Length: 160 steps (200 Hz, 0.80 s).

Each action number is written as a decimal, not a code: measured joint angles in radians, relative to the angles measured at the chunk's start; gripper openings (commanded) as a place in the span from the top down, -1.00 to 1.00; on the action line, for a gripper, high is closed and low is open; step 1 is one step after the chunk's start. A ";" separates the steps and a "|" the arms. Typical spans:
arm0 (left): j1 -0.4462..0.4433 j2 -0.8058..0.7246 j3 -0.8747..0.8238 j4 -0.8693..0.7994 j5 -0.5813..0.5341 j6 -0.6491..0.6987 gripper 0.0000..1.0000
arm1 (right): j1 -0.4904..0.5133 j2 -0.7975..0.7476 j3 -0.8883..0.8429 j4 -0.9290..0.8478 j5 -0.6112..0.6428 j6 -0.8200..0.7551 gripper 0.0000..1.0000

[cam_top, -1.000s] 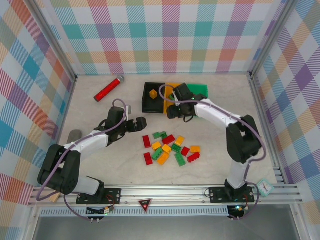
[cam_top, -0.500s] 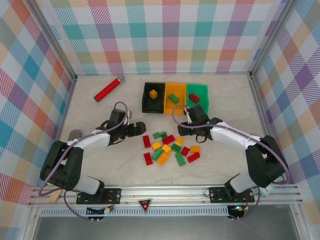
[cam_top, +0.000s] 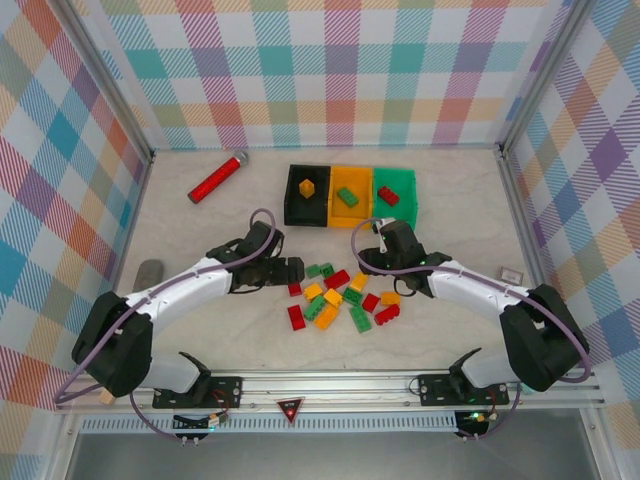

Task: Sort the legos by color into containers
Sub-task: Pick up the lego from the center of the table.

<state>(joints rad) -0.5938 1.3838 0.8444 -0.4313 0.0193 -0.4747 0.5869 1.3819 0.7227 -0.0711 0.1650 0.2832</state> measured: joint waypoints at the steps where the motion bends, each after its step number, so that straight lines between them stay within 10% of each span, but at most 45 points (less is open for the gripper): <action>1: 0.000 0.003 0.001 -0.004 -0.002 0.000 -0.69 | 0.000 0.000 0.000 0.000 0.000 0.000 -0.27; 160: -0.099 0.377 0.293 -0.255 -0.111 -0.003 -0.35 | 0.002 0.001 0.000 0.013 0.003 0.016 -0.27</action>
<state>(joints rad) -0.6926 1.7611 1.1378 -0.6865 -0.0921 -0.4778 0.5892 1.3830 0.7227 -0.0582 0.1684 0.2989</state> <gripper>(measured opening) 0.704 0.635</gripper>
